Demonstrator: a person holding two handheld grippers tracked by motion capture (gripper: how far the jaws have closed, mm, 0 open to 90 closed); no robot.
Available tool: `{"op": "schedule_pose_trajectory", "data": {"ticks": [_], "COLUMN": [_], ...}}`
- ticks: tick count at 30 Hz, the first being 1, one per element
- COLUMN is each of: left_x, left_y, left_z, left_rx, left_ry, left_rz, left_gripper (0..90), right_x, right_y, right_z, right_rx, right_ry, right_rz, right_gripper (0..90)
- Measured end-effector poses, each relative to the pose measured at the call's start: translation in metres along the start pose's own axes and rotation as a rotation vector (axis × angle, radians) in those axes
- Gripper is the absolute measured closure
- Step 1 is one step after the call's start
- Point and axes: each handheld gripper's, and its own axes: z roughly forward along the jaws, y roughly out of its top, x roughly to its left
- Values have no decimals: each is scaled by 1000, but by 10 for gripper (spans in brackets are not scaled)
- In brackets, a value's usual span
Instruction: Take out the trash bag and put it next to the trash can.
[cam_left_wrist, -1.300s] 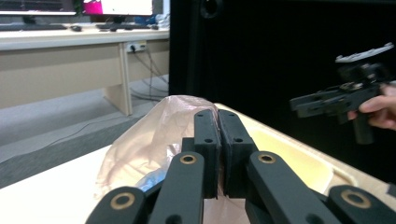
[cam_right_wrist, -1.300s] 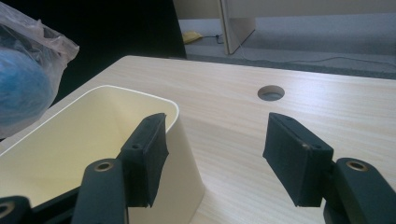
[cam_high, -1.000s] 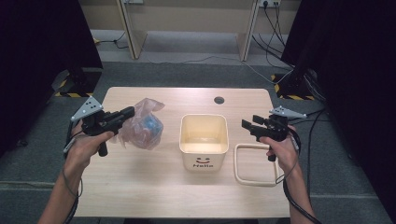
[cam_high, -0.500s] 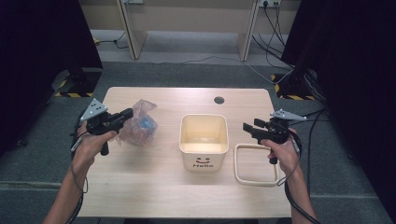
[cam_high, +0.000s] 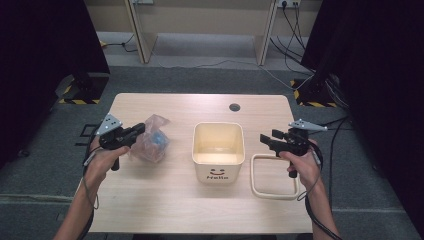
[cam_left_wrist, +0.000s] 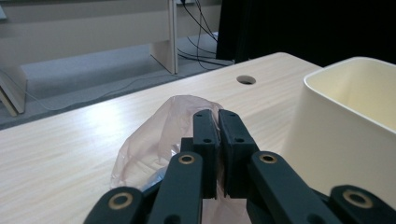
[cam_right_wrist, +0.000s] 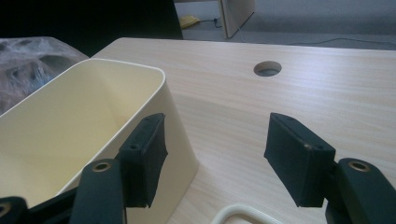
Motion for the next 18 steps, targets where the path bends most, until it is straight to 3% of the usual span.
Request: {"op": "schedule_pose_trajectory", "data": {"ticks": [9, 12, 16, 18], "left_x": [-11, -15, -22, -28], "left_y": [-16, -16, -13, -9], "left_z": [2, 0, -3, -4], "left_rx": [44, 51, 49, 35], "left_ry": [-40, -61, -84, -86], "left_rz": [2, -9, -24, -63], "left_gripper": [809, 699, 643, 518], "right_x": [1, 1, 1, 1], "right_y": [0, 0, -1, -1], "right_z": [1, 1, 2, 2], "right_rx": [4, 3, 5, 7], "right_ry": [6, 6, 5, 7], "right_rz": [3, 1, 0, 1], "right_gripper": [382, 382, 381, 381]}}
